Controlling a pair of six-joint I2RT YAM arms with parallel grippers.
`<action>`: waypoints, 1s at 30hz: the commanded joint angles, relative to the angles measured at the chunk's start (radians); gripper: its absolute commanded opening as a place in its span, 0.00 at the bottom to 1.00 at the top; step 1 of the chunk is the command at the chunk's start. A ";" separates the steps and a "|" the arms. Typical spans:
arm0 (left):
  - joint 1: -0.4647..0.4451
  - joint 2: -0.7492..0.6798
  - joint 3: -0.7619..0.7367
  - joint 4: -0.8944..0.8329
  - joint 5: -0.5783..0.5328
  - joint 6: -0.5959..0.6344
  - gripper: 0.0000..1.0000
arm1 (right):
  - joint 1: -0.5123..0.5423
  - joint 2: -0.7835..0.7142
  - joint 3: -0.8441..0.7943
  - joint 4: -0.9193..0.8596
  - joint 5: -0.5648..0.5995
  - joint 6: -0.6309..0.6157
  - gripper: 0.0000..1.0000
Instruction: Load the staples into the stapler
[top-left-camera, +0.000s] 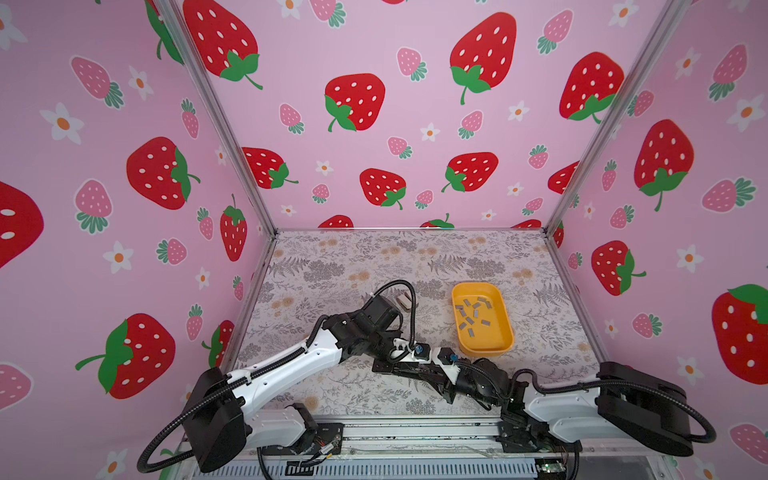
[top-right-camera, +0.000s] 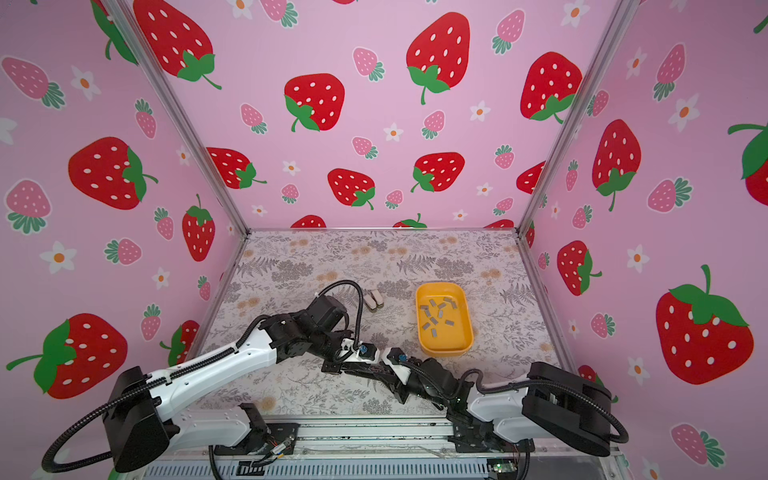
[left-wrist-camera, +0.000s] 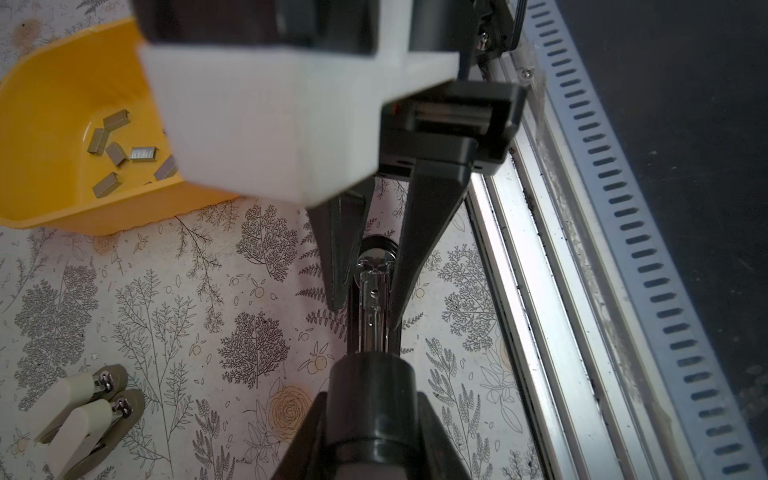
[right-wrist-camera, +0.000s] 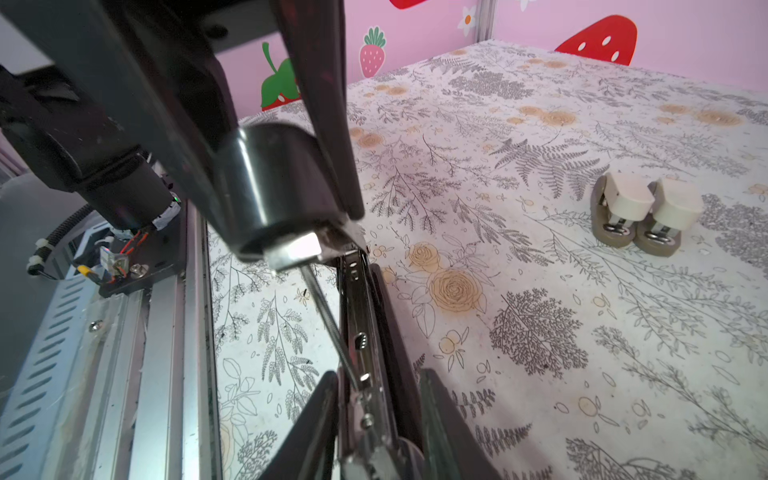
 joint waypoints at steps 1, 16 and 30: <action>-0.006 -0.047 0.042 0.065 0.081 0.028 0.00 | 0.022 0.054 0.042 -0.029 0.027 -0.003 0.35; 0.031 -0.110 0.029 0.063 0.140 0.049 0.00 | 0.053 0.207 0.107 0.008 0.055 -0.004 0.35; 0.240 -0.217 -0.007 0.097 0.358 0.054 0.00 | 0.054 0.231 0.028 0.123 0.046 0.007 0.24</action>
